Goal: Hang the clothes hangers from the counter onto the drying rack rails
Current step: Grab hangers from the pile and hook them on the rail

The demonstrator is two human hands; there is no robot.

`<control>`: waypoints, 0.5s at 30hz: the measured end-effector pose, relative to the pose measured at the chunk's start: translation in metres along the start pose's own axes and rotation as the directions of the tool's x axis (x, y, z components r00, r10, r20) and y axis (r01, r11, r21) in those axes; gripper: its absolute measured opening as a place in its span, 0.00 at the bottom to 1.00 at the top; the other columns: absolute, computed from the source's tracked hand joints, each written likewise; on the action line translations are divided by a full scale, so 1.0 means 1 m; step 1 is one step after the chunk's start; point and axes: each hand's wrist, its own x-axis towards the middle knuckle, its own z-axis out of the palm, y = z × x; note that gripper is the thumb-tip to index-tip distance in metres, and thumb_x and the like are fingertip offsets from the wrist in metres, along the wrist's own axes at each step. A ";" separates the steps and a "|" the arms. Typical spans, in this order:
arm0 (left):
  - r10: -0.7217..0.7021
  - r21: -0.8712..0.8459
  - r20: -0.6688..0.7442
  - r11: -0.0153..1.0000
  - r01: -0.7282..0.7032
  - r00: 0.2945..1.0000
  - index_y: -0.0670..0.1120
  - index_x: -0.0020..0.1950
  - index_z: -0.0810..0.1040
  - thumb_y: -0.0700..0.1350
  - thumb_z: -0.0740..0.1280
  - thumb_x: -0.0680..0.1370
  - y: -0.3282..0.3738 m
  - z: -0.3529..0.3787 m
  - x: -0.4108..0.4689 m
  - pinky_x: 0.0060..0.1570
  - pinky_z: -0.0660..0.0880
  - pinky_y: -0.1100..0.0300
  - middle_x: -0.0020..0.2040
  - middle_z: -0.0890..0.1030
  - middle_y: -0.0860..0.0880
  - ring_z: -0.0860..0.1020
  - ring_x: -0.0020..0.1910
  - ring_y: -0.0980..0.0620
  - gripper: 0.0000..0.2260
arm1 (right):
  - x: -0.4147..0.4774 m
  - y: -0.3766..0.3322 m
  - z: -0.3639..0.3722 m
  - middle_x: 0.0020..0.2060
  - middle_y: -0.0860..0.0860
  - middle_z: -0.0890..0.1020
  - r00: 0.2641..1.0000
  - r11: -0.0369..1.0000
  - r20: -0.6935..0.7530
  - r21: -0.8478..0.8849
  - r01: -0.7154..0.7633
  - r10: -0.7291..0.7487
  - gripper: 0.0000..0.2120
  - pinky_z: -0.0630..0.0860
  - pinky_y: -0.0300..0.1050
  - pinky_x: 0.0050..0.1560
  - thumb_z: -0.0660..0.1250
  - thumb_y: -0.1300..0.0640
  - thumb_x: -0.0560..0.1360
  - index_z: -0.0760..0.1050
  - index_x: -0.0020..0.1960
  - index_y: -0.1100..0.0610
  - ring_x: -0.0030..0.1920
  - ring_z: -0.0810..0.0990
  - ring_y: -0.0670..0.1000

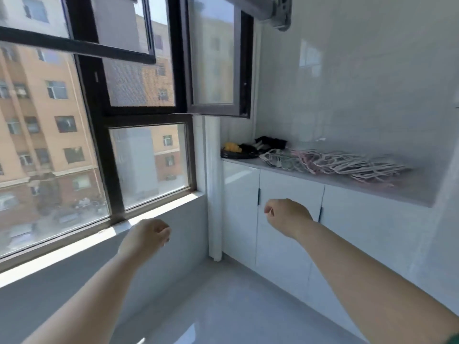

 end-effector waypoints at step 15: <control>0.229 -0.015 0.283 0.972 -0.235 0.931 0.50 0.37 0.74 0.43 0.59 0.76 0.223 0.309 0.163 0.40 0.72 0.60 0.38 0.79 0.49 0.78 0.42 0.46 0.09 | 0.101 0.319 -0.011 0.58 0.48 0.77 0.931 0.938 -0.123 0.002 -0.346 0.343 0.14 0.67 0.39 0.48 0.54 0.58 0.78 0.72 0.61 0.53 0.57 0.75 0.51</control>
